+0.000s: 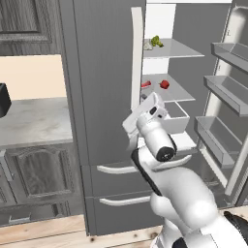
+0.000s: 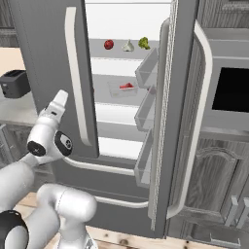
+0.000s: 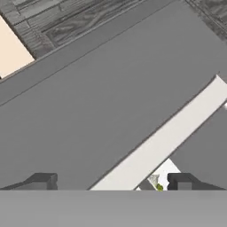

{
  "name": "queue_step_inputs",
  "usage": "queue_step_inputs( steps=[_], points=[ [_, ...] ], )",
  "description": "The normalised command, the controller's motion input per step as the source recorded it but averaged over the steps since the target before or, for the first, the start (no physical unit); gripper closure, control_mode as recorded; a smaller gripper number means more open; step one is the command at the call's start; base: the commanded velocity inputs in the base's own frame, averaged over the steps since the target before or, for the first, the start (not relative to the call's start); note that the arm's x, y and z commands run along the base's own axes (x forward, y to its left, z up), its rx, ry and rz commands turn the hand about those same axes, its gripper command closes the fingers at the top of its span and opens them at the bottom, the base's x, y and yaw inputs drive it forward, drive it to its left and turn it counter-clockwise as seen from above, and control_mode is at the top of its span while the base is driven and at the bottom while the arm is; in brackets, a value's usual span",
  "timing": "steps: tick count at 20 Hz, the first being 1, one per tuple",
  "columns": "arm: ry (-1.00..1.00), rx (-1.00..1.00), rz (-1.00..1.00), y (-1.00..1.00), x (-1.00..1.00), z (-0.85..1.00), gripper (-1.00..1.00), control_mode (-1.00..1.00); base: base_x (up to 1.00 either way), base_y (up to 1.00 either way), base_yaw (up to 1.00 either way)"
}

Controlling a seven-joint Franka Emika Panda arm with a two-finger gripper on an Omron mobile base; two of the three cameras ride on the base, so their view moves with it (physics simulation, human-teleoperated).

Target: Place the tupperware on the second highest shelf of the fridge. Make space for the tupperware among the existing items by rearranging them on the shelves if needed. Close the fridge door when finished.

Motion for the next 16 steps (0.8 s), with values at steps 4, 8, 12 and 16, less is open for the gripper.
queue_step_inputs(
  steps=[4,8,12,16],
  points=[
    [0.01,0.2,0.13,-0.06,-0.15,1.0,-1.0,-1.0,0.0,0.0,0.0],
    [0.03,0.12,0.11,-0.21,-0.23,0.97,-1.0,-1.0,0.0,0.0,0.0],
    [0.0,0.02,0.23,-0.63,-0.36,0.38,-1.0,-1.0,0.0,0.0,0.0],
    [0.0,0.0,0.32,-0.63,-0.61,0.11,-1.0,-1.0,0.0,0.0,0.0]
  ],
)
